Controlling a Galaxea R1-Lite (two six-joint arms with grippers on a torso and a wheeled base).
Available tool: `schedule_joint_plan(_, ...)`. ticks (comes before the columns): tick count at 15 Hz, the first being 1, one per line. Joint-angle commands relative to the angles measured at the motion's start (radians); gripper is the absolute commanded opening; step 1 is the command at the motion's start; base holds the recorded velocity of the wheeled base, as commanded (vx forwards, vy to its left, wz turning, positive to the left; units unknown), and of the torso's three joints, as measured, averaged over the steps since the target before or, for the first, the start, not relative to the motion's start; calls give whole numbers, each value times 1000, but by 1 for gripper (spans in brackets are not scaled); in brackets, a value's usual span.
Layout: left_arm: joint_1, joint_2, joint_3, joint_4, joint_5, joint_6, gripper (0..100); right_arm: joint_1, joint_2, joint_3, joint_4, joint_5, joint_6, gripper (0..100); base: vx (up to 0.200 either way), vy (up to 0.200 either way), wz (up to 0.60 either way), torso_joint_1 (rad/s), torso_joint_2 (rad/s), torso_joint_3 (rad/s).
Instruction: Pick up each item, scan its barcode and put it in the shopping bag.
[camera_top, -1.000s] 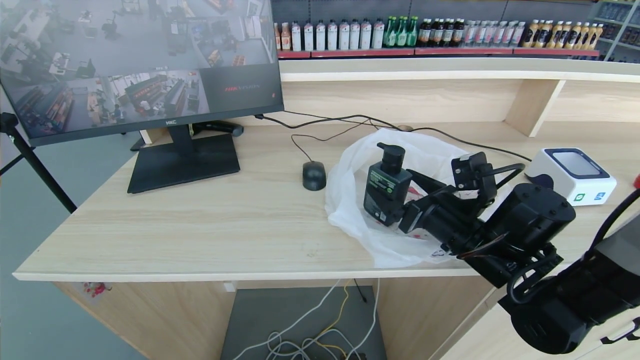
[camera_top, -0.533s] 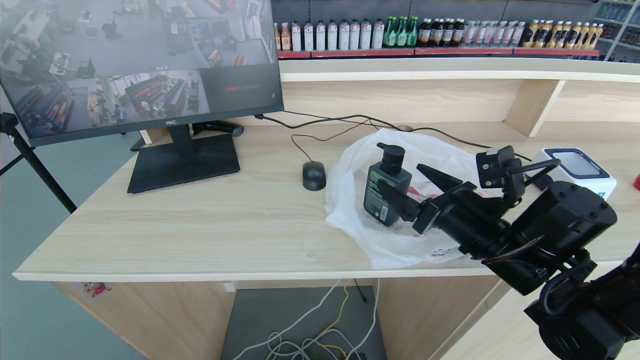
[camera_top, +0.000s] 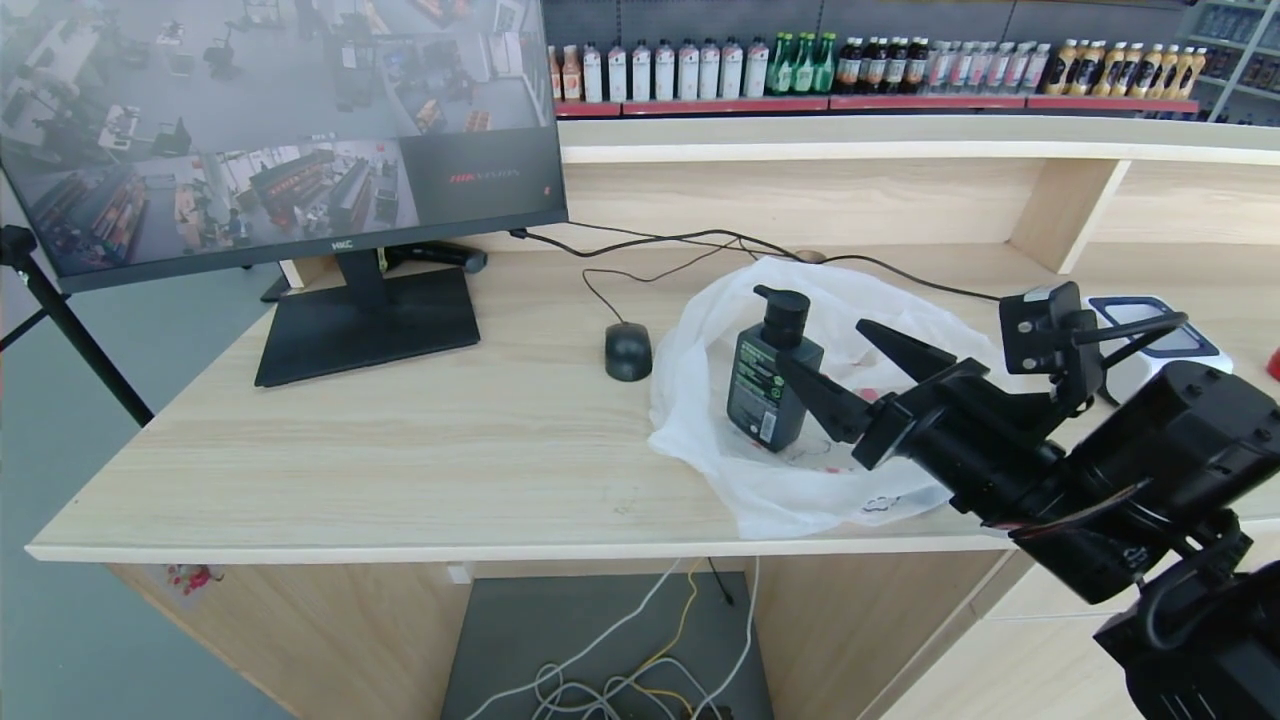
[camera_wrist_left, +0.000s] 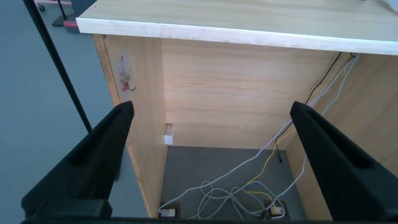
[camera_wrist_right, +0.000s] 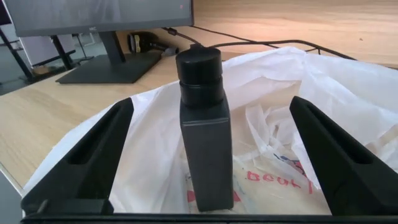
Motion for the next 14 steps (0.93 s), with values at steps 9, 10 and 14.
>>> schedule_joint_plan(9, 0, 0, 0, 0, 0, 1, 100, 0, -12, 16, -1, 0, 0, 100, -44, -22, 0, 3, 3, 1)
schedule_joint_plan(10, 0, 0, 0, 0, 0, 3, 100, 0, -12, 16, -1, 0, 0, 100, 0, -200, 0, 2, -2, 7)
schedule_joint_plan(14, 0, 0, 0, 0, 0, 3, 100, -4, -17, 13, -1, 0, 0, 100, 0, -200, 0, 4, 1, 2)
